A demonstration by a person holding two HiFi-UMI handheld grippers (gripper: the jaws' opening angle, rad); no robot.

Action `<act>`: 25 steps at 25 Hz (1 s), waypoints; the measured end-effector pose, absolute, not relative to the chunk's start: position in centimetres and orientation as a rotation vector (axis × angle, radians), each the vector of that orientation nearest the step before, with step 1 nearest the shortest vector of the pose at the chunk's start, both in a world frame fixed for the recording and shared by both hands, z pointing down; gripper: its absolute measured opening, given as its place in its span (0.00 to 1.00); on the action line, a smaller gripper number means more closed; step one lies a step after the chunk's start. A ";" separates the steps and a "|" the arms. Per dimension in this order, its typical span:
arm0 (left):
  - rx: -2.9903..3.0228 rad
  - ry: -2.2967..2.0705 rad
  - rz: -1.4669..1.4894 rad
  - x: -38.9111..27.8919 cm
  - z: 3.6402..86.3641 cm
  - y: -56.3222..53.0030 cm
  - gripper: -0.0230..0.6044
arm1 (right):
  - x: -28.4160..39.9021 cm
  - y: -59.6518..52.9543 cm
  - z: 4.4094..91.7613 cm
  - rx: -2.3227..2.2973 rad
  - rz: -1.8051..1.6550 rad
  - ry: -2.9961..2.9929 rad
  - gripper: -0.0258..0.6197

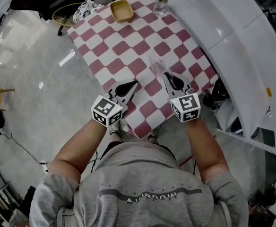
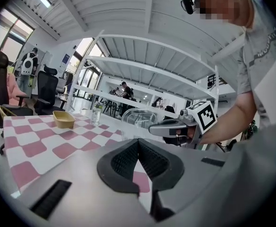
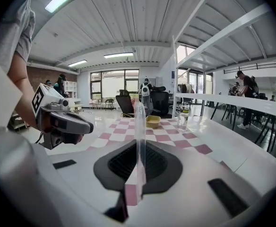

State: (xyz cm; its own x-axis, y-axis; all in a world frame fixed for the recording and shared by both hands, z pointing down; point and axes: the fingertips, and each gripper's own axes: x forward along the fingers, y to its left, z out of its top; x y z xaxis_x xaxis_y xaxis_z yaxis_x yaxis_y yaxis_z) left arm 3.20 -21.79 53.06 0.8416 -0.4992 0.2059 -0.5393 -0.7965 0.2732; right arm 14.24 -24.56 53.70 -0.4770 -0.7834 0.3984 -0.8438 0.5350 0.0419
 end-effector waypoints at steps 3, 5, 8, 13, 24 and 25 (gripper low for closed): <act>2.702 -0.781 0.193 3.3 53.7 -21.3 0.06 | 14.5 -23.9 54.5 1.341 0.258 -2.419 0.09; 2.710 -0.784 0.207 3.2 54.0 -21.1 0.06 | 14.6 -23.5 54.9 1.343 0.269 -2.431 0.09; 2.718 -0.792 0.223 2.9 54.4 -21.0 0.06 | 14.6 -23.0 55.7 1.340 0.291 -2.439 0.09; 2.718 -0.793 0.219 2.8 54.4 -20.8 0.06 | 14.5 -22.3 56.5 1.339 0.321 -2.443 0.09; 2.719 -0.799 0.200 2.5 54.0 -20.5 0.06 | 14.4 -21.8 56.5 1.347 0.347 -2.457 0.09; 2.719 -0.799 0.199 2.5 54.0 -20.5 0.06 | 14.4 -21.8 56.6 1.346 0.349 -2.458 0.09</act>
State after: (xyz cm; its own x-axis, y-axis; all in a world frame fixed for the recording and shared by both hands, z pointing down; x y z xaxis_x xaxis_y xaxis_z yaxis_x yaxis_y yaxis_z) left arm 2.52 -20.48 53.98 0.8358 -0.5053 0.2145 -0.5468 -0.8007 0.2445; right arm 14.37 -21.79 56.56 -0.5070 -0.7705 0.3864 -0.8475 0.5272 -0.0608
